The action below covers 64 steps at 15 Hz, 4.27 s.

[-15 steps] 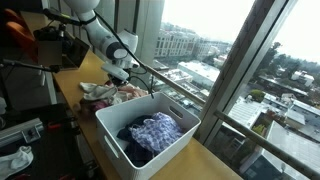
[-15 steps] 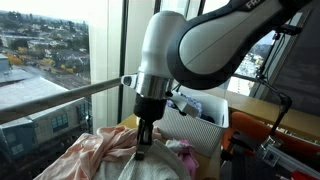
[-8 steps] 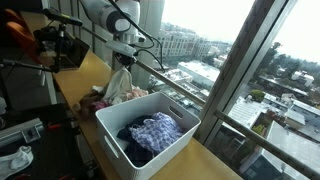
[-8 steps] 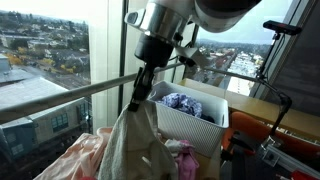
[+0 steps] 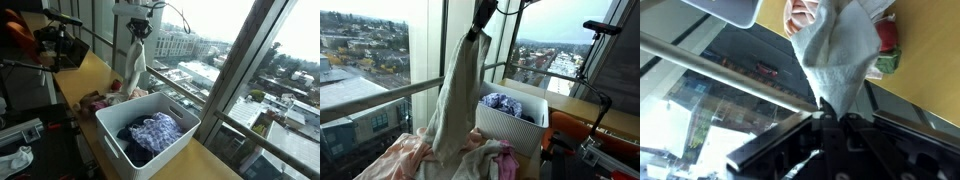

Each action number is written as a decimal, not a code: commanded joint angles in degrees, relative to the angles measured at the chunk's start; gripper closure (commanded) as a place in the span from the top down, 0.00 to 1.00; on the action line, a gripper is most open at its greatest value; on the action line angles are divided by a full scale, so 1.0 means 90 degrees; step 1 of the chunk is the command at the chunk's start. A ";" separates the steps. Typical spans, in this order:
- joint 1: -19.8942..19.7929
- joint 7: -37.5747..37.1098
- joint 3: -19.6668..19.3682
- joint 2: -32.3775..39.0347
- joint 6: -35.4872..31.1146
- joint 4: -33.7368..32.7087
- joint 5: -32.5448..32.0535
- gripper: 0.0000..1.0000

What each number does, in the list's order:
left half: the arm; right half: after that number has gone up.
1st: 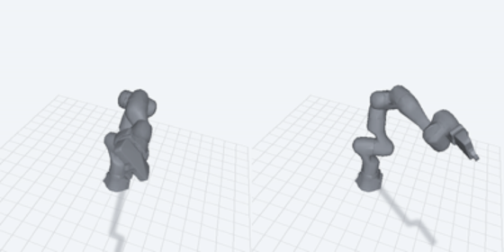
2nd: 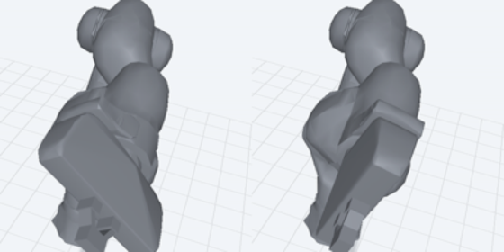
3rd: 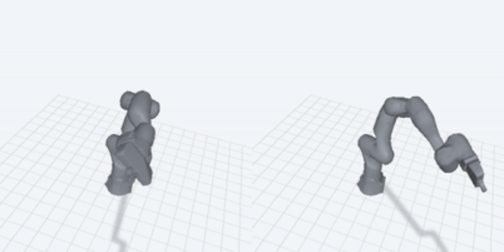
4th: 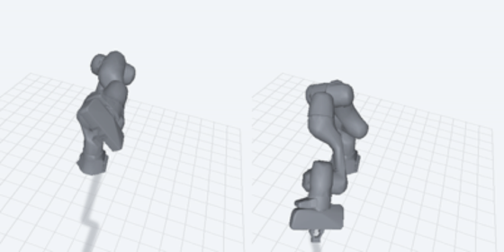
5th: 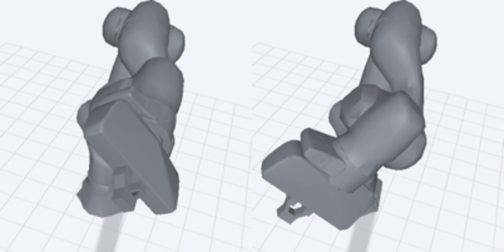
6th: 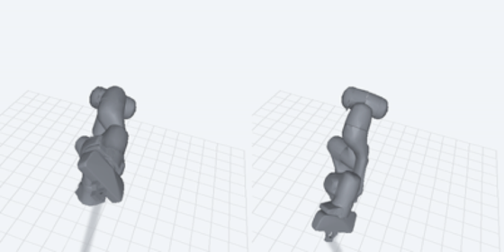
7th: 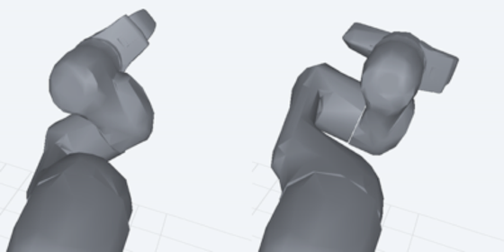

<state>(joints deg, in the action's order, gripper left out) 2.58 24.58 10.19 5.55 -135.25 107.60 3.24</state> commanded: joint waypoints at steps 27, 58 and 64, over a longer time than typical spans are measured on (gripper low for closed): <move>-0.0748 0.0778 -0.1104 0.0846 0.0081 0.0417 0.0690 0.32; 0.0244 0.0436 0.0306 0.3234 -0.0289 0.0191 0.0305 1.00; 0.0217 0.0430 0.0325 0.3690 -0.0304 0.0054 0.0092 0.74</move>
<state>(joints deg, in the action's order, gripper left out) 5.55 28.47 11.94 36.48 -138.09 109.96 5.50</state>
